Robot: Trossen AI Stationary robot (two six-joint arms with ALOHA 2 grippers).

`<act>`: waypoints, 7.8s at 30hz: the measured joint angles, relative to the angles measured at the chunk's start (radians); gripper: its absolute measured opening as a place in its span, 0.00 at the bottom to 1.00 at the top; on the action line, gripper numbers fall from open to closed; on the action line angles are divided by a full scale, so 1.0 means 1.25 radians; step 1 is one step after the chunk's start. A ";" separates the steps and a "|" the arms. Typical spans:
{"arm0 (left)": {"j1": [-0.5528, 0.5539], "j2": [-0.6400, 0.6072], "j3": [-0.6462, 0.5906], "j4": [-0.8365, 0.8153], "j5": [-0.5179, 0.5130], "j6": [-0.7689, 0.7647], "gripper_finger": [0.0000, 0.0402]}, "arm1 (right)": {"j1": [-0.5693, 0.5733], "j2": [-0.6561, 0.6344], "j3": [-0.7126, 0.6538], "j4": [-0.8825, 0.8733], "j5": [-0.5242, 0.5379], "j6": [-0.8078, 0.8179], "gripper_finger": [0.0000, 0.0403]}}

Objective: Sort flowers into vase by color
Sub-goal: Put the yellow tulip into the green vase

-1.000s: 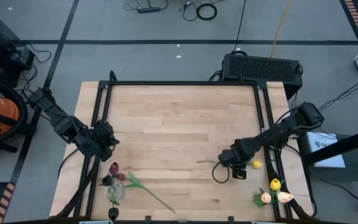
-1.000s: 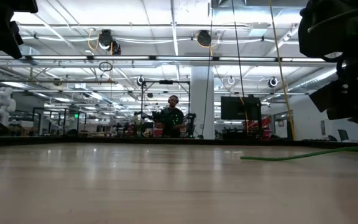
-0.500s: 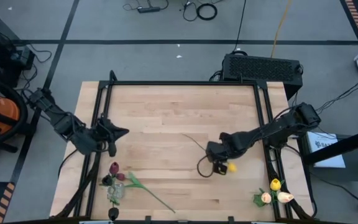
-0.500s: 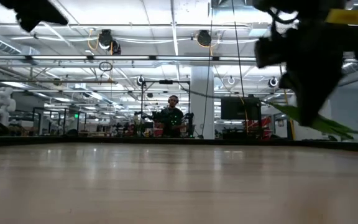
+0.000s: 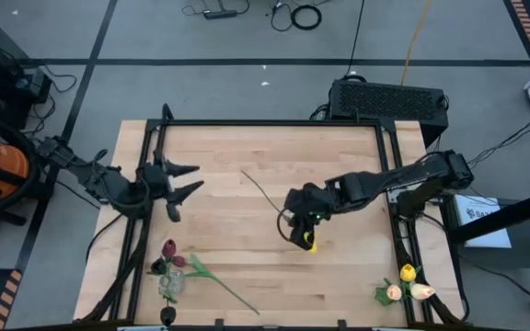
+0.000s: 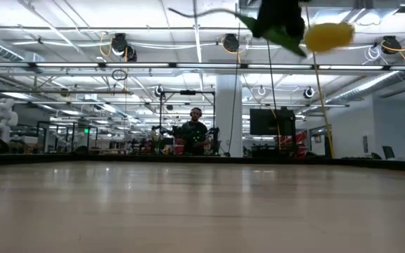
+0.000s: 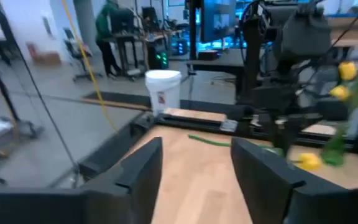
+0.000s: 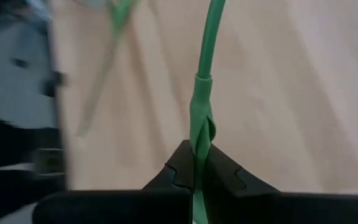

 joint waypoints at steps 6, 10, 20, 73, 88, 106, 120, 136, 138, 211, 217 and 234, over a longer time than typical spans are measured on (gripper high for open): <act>0.051 0.144 0.130 -0.008 0.015 0.173 0.55 | -0.047 -0.018 0.017 0.015 -0.153 0.057 0.01; 0.068 0.258 0.227 -0.024 0.020 0.285 0.55 | -0.075 -0.035 0.017 -0.004 -0.172 0.048 0.01; 0.102 0.447 0.324 -0.028 0.005 0.430 0.55 | -0.120 -0.295 -0.211 0.009 -0.108 0.176 0.01; 0.105 0.665 0.357 0.155 0.153 1.014 0.04 | -0.076 -0.140 -0.255 0.705 -0.304 0.499 0.04; 0.106 0.665 0.356 0.159 0.144 1.014 0.02 | -0.086 -0.141 -0.254 0.697 -0.310 0.511 0.37; 0.117 0.630 0.356 0.030 0.096 0.810 0.03 | -0.225 -0.245 -0.255 0.405 -0.414 0.385 0.53; 0.222 0.469 0.356 0.019 0.319 0.236 0.03 | -0.131 -0.443 -0.255 0.147 0.094 0.300 0.53; 0.248 0.457 0.356 0.235 0.439 0.115 0.03 | -0.024 -0.249 -0.255 0.725 0.243 -0.181 0.53; 0.248 0.457 0.356 0.235 0.439 0.115 0.03 | -0.024 -0.227 -0.255 0.758 0.242 -0.180 0.53; 0.225 0.461 0.356 0.211 0.468 0.113 0.37 | -0.004 -0.187 0.031 0.424 0.221 -0.242 0.00; 0.200 0.439 0.357 0.207 0.472 0.113 0.37 | 0.055 -0.302 0.031 0.280 0.287 -0.205 0.00; 0.187 0.403 0.357 -0.046 0.461 0.044 0.37 | 0.231 -0.406 0.031 0.069 0.419 -0.068 0.00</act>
